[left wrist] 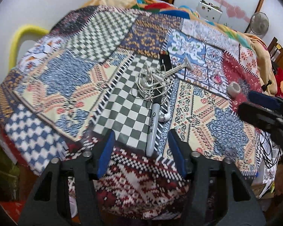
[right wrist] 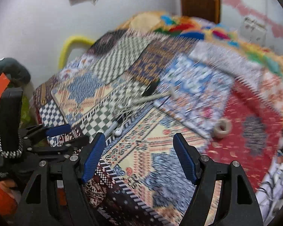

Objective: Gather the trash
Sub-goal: 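Grasp the white Sharpie marker with the left gripper while the right gripper approaches the earphones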

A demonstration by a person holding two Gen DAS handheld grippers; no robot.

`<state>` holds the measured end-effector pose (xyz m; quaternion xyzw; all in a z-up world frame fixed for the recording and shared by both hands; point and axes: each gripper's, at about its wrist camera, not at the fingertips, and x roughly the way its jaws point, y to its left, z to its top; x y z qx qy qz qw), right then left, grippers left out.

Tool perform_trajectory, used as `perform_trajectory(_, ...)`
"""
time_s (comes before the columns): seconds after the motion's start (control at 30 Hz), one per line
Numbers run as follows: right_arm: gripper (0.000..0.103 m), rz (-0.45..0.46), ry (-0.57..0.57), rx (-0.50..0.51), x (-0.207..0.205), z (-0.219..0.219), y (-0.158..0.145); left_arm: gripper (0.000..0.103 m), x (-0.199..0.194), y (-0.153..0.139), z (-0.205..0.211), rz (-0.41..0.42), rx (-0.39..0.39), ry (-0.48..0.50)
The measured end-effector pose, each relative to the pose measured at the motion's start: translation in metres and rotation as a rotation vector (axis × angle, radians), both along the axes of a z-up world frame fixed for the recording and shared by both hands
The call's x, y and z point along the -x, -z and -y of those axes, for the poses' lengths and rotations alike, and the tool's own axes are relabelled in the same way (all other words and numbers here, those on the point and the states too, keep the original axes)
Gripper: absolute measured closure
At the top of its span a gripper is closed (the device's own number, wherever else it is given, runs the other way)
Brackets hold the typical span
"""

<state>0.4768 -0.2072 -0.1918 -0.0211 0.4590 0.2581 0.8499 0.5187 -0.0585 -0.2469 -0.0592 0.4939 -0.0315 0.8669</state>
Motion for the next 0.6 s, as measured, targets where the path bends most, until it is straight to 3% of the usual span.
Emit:
perform_trajectory(0.17, 0.066, -0.112, -0.049, -0.013, -0.03, -0.026, 0.038, 0.074, -0.015, 0.025, 0.003, -0.04, 0.051, 0.048)
perform_trajectory(0.3, 0.072, -0.189, -0.075, -0.038, -0.049, -0.041, 0.061, 0.081, -0.019, 0.033, 0.009, -0.038, 0.046, 0.084)
perform_trajectory(0.37, 0.079, -0.208, -0.094, -0.046, -0.054, -0.047, 0.068, 0.09, -0.02, 0.036, 0.01, -0.04, 0.039, 0.095)
perform_trajectory(0.47, 0.09, -0.202, -0.106, -0.008, -0.058, -0.056, 0.076, 0.091, -0.019, 0.037, 0.01, -0.012, 0.035, 0.097)
perform_trajectory(0.6, 0.096, -0.164, -0.108, 0.024, -0.058, -0.059, 0.079, 0.092, -0.019, 0.036, 0.007, -0.007, 0.056, 0.091)
